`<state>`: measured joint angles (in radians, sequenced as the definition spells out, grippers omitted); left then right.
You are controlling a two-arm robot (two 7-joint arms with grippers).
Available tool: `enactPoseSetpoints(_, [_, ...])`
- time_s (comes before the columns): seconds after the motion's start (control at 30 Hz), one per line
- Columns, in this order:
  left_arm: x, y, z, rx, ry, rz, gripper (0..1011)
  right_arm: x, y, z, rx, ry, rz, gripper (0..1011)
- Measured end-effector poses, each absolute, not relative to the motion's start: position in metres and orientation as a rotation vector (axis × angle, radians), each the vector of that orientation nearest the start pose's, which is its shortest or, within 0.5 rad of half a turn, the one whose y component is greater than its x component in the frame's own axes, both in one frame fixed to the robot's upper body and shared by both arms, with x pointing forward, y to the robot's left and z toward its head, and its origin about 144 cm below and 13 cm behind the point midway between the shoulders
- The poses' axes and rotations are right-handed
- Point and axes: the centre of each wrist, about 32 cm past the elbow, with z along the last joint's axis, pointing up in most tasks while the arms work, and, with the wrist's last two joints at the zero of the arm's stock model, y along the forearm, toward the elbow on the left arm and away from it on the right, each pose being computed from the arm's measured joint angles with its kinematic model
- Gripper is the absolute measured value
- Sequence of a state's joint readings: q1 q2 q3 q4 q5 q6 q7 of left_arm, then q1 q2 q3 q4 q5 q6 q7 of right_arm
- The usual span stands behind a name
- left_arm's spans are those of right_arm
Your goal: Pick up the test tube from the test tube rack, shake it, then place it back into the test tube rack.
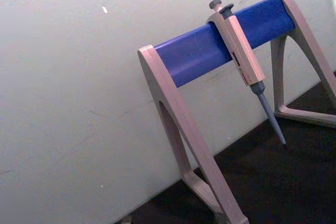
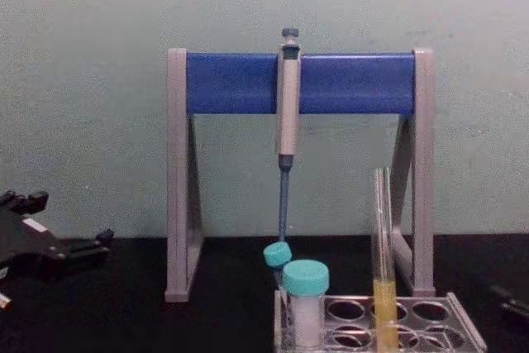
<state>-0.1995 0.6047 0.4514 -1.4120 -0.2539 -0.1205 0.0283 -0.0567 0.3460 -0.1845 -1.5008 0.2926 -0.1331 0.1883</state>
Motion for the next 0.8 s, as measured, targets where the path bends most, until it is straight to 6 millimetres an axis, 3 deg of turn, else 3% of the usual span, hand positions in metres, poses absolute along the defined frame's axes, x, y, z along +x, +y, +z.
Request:
enactPoseSetpoints(0.33, [0.4886,0.3097,1.1398,0.304,-0.285,1.248,1010,0.4375,-0.2771,1.0904,-0.09,0.058,-1.228,1000])
enactPoseSetpoints(0.8, [0.4886,0.3097,1.1398,0.304,-0.285,1.248,1010,0.4377,-0.2771,1.09,-0.093,0.06,-1.224,1000])
